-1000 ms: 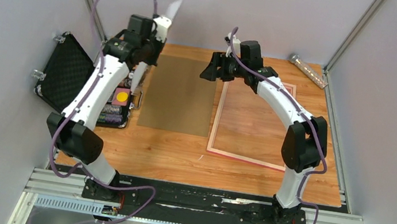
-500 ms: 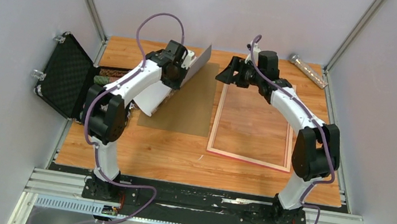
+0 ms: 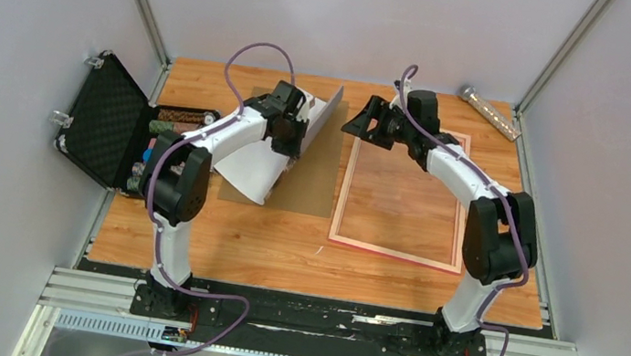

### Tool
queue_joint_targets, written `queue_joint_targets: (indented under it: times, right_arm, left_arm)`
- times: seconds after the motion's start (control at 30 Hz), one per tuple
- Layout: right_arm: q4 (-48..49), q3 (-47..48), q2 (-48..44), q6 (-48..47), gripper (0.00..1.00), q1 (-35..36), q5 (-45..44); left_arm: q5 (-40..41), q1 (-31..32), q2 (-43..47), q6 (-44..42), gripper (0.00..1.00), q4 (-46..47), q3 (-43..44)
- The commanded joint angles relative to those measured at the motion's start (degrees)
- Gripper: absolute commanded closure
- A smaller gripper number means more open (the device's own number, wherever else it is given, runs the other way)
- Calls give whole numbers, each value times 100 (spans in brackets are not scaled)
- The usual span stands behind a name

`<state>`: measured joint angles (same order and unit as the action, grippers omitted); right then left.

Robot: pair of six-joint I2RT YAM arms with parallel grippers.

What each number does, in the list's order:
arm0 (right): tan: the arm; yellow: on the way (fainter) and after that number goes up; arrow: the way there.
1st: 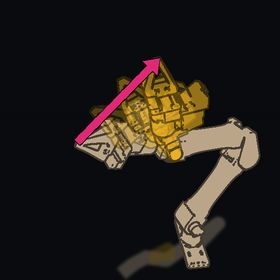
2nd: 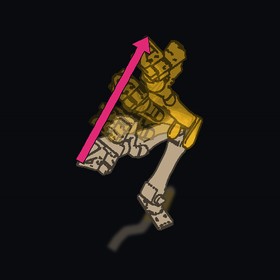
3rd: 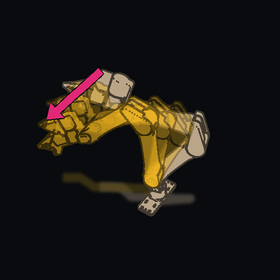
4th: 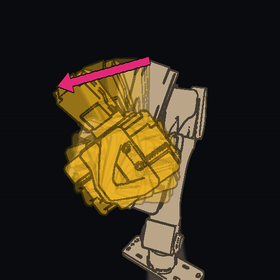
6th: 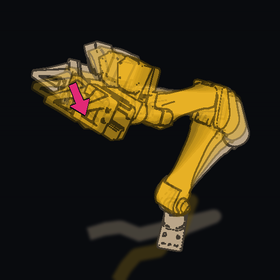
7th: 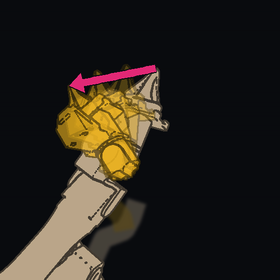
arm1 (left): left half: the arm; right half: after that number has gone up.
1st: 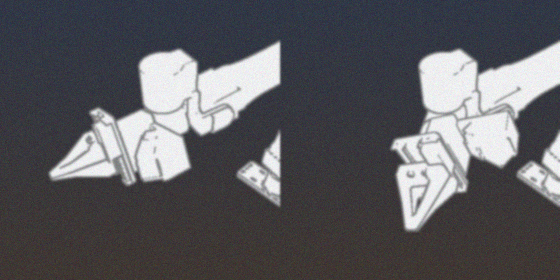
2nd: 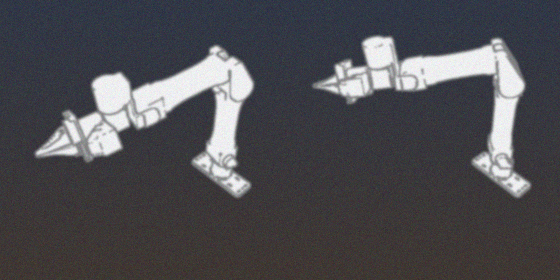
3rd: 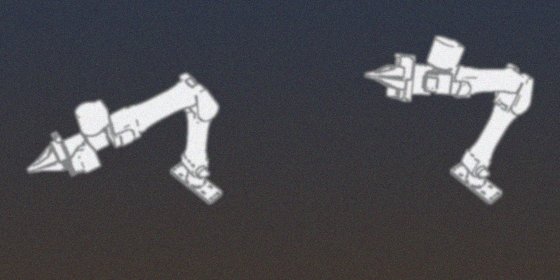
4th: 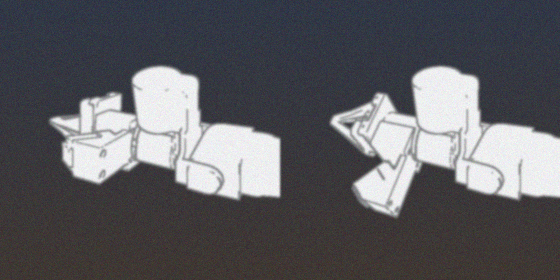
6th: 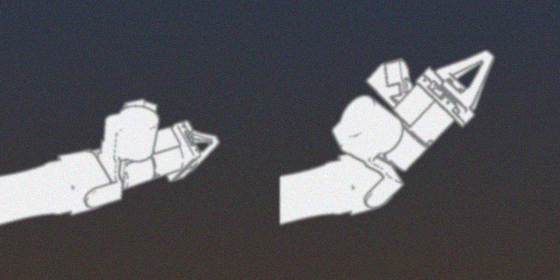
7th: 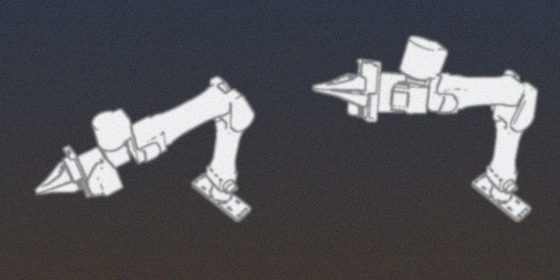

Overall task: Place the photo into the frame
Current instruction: Turn over the photo at the center of the board.

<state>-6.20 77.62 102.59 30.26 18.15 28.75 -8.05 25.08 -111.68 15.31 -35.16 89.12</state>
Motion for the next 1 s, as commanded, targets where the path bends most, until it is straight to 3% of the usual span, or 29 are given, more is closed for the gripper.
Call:
queue_joint_targets:
  times: [0.0,0.33,0.97]
  right_arm:
    - [521,-293,278,669,24,-40,16]
    - [945,-411,600,947,23,-44,199]
    - [1546,-641,778,1206,21,-35,564]
  left_arm:
    - [-360,148,40,505,100,417,-338]
    - [-912,280,-53,806,99,692,-471]
    - [-1241,544,-79,1022,83,1000,-688]
